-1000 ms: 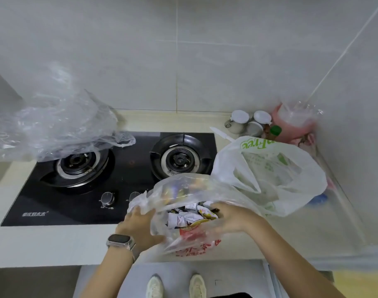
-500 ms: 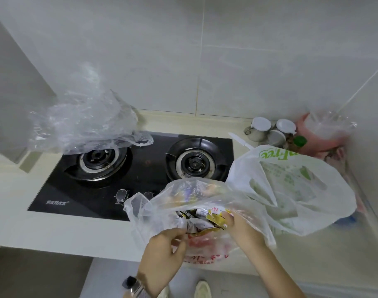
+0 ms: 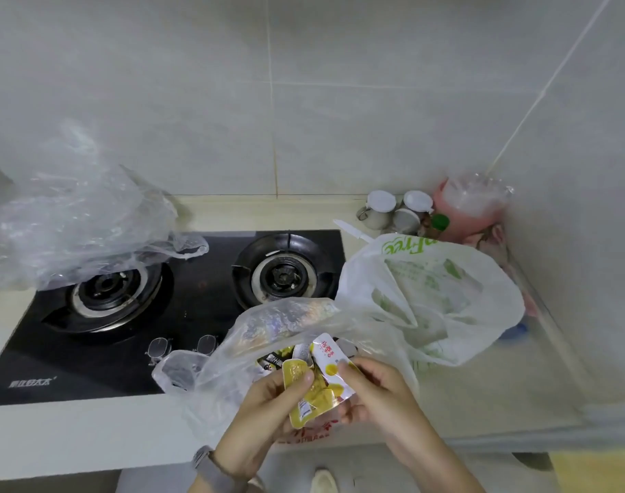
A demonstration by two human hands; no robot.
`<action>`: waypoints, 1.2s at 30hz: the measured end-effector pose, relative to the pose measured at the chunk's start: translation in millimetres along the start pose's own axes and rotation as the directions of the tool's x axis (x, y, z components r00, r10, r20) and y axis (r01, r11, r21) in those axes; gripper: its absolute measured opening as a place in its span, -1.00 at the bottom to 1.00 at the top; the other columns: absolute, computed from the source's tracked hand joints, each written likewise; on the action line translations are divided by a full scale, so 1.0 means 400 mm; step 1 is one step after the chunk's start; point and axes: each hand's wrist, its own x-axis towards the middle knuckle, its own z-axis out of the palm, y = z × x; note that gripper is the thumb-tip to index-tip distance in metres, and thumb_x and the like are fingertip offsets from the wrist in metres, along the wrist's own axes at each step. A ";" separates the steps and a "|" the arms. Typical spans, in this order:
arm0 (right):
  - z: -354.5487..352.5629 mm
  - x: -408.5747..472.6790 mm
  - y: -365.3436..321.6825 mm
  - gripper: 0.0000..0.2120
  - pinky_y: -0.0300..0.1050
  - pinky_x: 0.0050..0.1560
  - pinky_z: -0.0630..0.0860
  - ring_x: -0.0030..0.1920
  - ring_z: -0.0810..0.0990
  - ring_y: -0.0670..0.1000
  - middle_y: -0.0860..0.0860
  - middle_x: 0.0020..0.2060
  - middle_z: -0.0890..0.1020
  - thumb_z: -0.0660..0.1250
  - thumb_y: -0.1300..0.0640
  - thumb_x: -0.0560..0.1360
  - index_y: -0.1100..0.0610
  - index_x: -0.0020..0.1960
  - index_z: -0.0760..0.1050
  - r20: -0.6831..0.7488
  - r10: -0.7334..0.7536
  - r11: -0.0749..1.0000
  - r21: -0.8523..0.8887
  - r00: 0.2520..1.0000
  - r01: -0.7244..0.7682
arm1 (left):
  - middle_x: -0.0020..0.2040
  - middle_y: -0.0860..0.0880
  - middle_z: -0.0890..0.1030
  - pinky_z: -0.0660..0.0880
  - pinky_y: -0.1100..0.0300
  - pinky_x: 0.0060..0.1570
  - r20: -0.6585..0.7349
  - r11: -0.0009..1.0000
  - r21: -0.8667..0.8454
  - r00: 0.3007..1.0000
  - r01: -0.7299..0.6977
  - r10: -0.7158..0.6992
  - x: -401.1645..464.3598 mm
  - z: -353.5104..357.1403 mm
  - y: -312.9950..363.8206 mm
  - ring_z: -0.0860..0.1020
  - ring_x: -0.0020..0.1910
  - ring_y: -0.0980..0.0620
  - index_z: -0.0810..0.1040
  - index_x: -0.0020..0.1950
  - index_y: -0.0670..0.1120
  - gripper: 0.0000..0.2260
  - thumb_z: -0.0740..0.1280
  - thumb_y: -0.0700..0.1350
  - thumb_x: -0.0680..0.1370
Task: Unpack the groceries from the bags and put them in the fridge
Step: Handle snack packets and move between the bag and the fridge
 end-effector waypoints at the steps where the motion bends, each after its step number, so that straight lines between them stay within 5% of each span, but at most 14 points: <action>1: 0.005 -0.012 -0.001 -0.80 -0.09 -0.39 0.49 -0.46 0.50 0.07 0.17 -0.41 0.56 0.30 0.16 0.57 0.26 -0.13 0.58 0.001 0.010 1.000 0.026 1.000 -0.010 | 0.00 -0.34 0.65 0.59 -0.08 0.03 0.050 0.999 -0.030 0.999 0.014 -0.013 0.001 0.000 0.002 0.63 0.01 -0.28 0.59 0.09 -0.31 -0.66 0.42 -0.05 0.48; 5: 0.032 -0.053 0.002 -0.83 -0.10 -0.40 0.53 -0.46 0.54 0.04 0.17 -0.38 0.59 0.29 0.17 0.58 0.24 -0.06 0.60 -0.011 0.039 0.995 0.094 0.999 -0.038 | -0.12 -0.35 0.63 0.55 0.16 -0.32 0.110 0.997 -0.072 0.994 0.032 -0.024 0.001 -0.003 0.015 0.63 -0.22 -0.16 0.55 0.05 -0.42 -0.63 0.45 -0.13 0.45; 14: 0.106 -0.071 0.026 -0.87 -0.13 -0.34 0.54 -0.38 0.54 0.04 0.13 -0.27 0.66 0.30 0.24 0.56 0.29 0.03 0.57 -0.103 0.106 0.978 0.192 0.989 -0.084 | 0.02 -0.29 0.66 0.63 0.07 -0.06 0.088 0.986 -0.140 0.993 0.089 -0.077 -0.032 -0.095 0.055 0.67 -0.04 -0.17 0.64 0.05 -0.30 -0.74 0.39 -0.17 0.44; 19: 0.110 -0.054 0.064 -0.88 -0.08 -0.23 0.56 -0.27 0.59 0.08 0.14 -0.17 0.71 0.30 0.27 0.56 0.23 -0.02 0.62 -0.188 0.081 0.992 0.107 0.979 -0.062 | -0.01 -0.23 0.69 0.62 0.17 -0.25 0.000 0.968 -0.207 0.990 0.139 -0.142 -0.067 -0.198 0.070 0.69 -0.14 -0.05 0.69 -0.07 -0.23 -0.83 0.38 -0.16 0.47; 22: 0.098 -0.012 0.074 -0.86 -0.08 -0.22 0.57 -0.28 0.61 0.04 0.20 -0.18 0.68 0.31 0.33 0.52 0.17 -0.08 0.63 -0.330 0.054 0.997 0.076 0.943 -0.030 | -0.04 -0.21 0.69 0.54 0.10 -0.13 -0.077 0.958 -0.248 0.983 0.141 -0.164 -0.087 -0.242 0.071 0.69 -0.18 -0.02 0.67 -0.06 -0.23 -0.82 0.41 -0.15 0.42; 26: 0.099 0.099 0.058 -0.82 -0.20 -0.06 0.56 -0.13 0.63 -0.05 -0.02 -0.13 0.67 0.34 0.30 0.48 0.04 -0.11 0.61 -0.364 -0.132 0.960 -0.278 0.922 0.028 | -0.03 -0.21 0.69 0.50 0.07 -0.04 -0.116 0.949 -0.288 0.980 0.125 -0.164 -0.119 -0.285 0.069 0.70 -0.16 -0.02 0.65 0.01 -0.24 -0.79 0.39 -0.15 0.45; 29: 0.121 0.188 0.052 -0.78 -0.38 -0.13 0.46 -0.06 0.61 -0.10 -0.04 -0.03 0.66 0.36 0.29 0.44 0.08 0.05 0.61 -0.210 -0.136 0.804 -0.595 0.968 -0.016 | -0.02 -0.21 0.69 0.50 0.08 -0.01 -0.142 0.941 -0.323 0.977 0.104 -0.157 -0.141 -0.300 0.059 0.70 -0.15 -0.01 0.65 -0.01 -0.23 -0.82 0.37 -0.15 0.47; 32: 0.139 0.257 0.074 -0.73 -0.23 -0.02 0.47 0.06 0.61 -0.01 -0.02 -0.01 0.64 0.37 0.30 0.40 0.10 0.07 0.62 -0.106 -0.004 0.616 -0.783 0.994 -0.081 | 0.00 -0.22 0.68 0.50 0.08 0.00 -0.158 0.936 -0.338 0.974 0.101 -0.162 -0.155 -0.311 0.048 0.69 -0.14 -0.02 0.63 0.04 -0.25 -0.75 0.40 -0.13 0.43; 34: 0.145 0.283 0.091 -0.86 -0.16 -0.13 0.43 -0.02 0.62 0.08 0.01 -0.19 0.55 0.32 0.29 0.38 0.07 -0.15 0.53 -0.094 0.134 0.401 -0.905 0.987 -0.141 | 0.00 -0.23 0.68 0.52 0.08 -0.01 -0.175 0.932 -0.349 0.971 0.094 -0.163 -0.162 -0.315 0.044 0.68 -0.14 -0.04 0.62 0.05 -0.25 -0.72 0.42 -0.12 0.41; 36: 0.146 0.290 0.098 -0.88 -0.12 -0.06 0.44 -0.03 0.60 0.08 0.02 -0.20 0.51 0.28 0.26 0.42 0.10 -0.07 0.47 -0.161 0.191 0.168 -0.967 0.968 -0.194 | 0.01 -0.24 0.68 0.53 0.08 -0.02 -0.195 0.930 -0.358 0.968 0.080 -0.158 -0.168 -0.319 0.038 0.67 -0.12 -0.06 0.62 0.06 -0.27 -0.69 0.43 -0.11 0.40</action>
